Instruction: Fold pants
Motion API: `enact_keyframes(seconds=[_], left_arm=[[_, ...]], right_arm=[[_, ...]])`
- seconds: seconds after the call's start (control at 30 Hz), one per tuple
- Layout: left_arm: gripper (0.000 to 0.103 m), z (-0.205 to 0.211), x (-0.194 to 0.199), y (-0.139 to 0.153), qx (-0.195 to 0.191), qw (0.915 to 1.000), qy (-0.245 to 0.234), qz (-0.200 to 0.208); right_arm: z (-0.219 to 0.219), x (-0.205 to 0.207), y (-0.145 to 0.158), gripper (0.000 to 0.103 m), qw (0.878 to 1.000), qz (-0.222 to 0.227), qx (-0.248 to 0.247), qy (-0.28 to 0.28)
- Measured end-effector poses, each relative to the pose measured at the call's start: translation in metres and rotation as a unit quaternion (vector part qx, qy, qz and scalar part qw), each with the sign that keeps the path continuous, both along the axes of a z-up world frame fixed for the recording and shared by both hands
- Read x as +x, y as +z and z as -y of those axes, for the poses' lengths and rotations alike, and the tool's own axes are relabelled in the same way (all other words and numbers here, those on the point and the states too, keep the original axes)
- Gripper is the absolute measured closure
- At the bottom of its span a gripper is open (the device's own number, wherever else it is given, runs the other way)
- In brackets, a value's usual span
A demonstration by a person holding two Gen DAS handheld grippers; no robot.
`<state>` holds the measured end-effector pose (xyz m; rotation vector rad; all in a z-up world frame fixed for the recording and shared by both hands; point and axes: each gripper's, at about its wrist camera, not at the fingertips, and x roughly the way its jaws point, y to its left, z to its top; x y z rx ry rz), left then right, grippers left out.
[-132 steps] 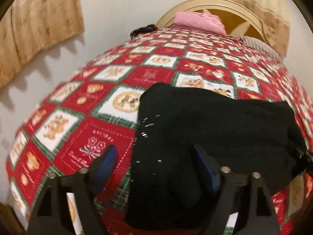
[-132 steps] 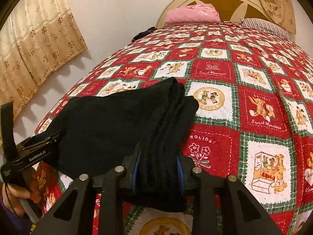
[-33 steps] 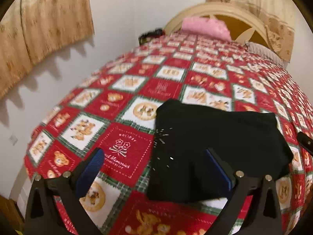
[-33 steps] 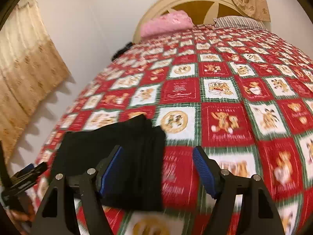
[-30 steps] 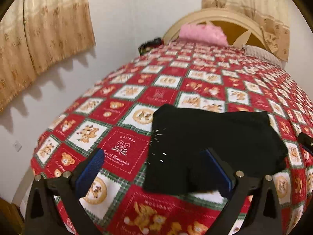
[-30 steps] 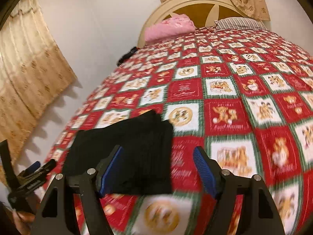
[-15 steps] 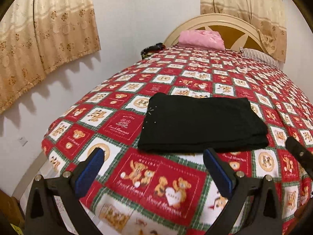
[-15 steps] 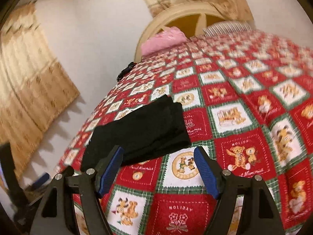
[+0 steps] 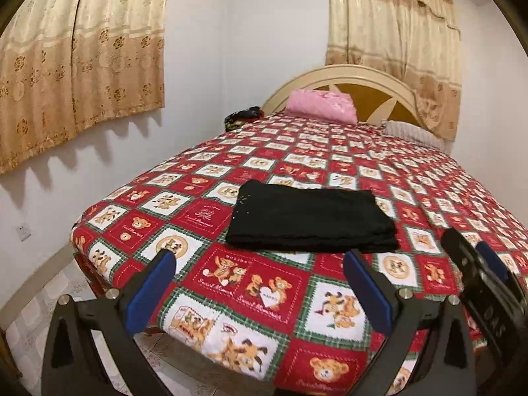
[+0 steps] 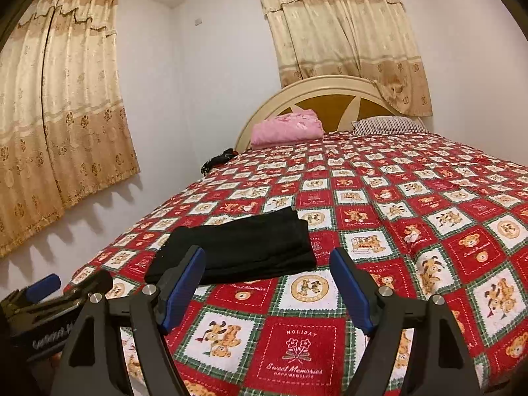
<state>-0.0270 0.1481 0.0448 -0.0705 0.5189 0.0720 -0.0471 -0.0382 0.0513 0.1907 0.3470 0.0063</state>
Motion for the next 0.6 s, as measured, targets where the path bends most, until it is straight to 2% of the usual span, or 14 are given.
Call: enact_keyframes(seconds=[0.17,0.43,0.6], left_arm=[[0.0,0.009,-0.009,0.014,0.037,0.9991,0.011,0.016],[0.0,0.009,-0.017,0.022,0.037,0.9988,0.022,0.023],[0.0,0.012,-0.019,0.021,0.045,0.9985,0.022,0.022]], right_arm=[[0.003,-0.019,0.016,0.024,1.0,0.025,0.002,-0.008],[0.011,-0.04,0.031,0.022,0.998,0.054,0.008,-0.014],[0.012,-0.041,0.032,0.021,0.998,0.055,0.009,-0.018]])
